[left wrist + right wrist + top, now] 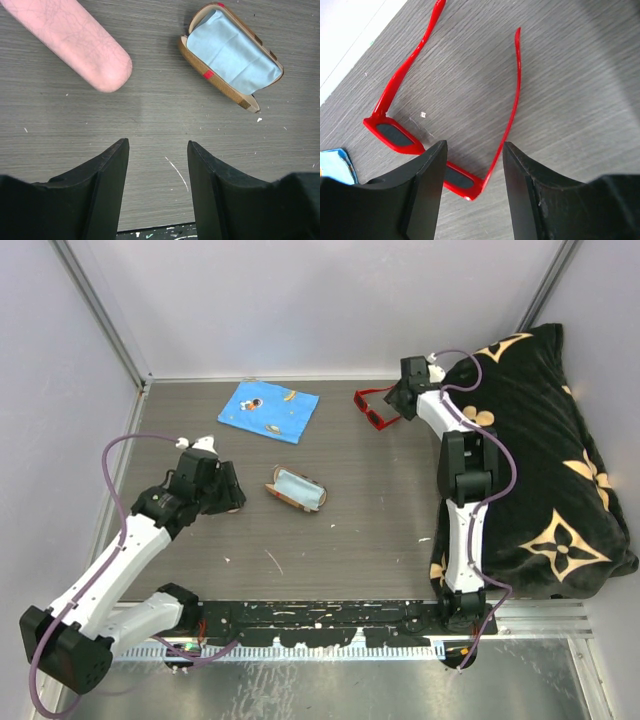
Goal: Organize the sunglasses
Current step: Pick up the sunglasses from the center of the board.
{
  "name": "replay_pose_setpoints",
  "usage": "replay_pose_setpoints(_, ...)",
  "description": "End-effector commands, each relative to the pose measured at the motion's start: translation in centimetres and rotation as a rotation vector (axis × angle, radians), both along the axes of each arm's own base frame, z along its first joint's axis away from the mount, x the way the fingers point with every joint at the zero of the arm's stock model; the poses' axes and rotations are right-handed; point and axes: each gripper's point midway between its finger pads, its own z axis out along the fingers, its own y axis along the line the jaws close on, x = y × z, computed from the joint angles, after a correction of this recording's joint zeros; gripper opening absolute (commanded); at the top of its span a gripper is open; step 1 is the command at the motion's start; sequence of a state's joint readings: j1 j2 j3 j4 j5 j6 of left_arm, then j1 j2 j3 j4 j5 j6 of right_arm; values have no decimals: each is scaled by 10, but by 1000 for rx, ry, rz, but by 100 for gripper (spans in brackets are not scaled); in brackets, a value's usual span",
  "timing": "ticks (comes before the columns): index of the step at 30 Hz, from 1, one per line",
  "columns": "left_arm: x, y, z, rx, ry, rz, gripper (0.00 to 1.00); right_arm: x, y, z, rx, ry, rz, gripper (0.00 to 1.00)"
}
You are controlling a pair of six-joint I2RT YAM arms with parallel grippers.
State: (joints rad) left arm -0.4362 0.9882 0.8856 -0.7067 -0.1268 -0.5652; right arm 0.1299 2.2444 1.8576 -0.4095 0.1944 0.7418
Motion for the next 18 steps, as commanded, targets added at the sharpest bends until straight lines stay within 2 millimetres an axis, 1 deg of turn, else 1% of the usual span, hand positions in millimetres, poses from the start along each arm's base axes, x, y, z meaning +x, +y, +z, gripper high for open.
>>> replay_pose_setpoints(1, -4, 4, 12, -19, -37, 15, 52, 14, 15, 3, 80, 5, 0, 54)
replay_pose_setpoints(5, -5, 7, 13, -21, -49, 26, 53, 11, 17, -8, 90, 36, 9, 54)
replay_pose_setpoints(9, -6, 6, 10, -19, -40, 21, 53, 4, 16, -13, 85, 54, 14, 54)
replay_pose_setpoints(18, -8, 7, 8, -19, -41, 21, 53, -5, 30, -32, 134, 104, 78, 46)
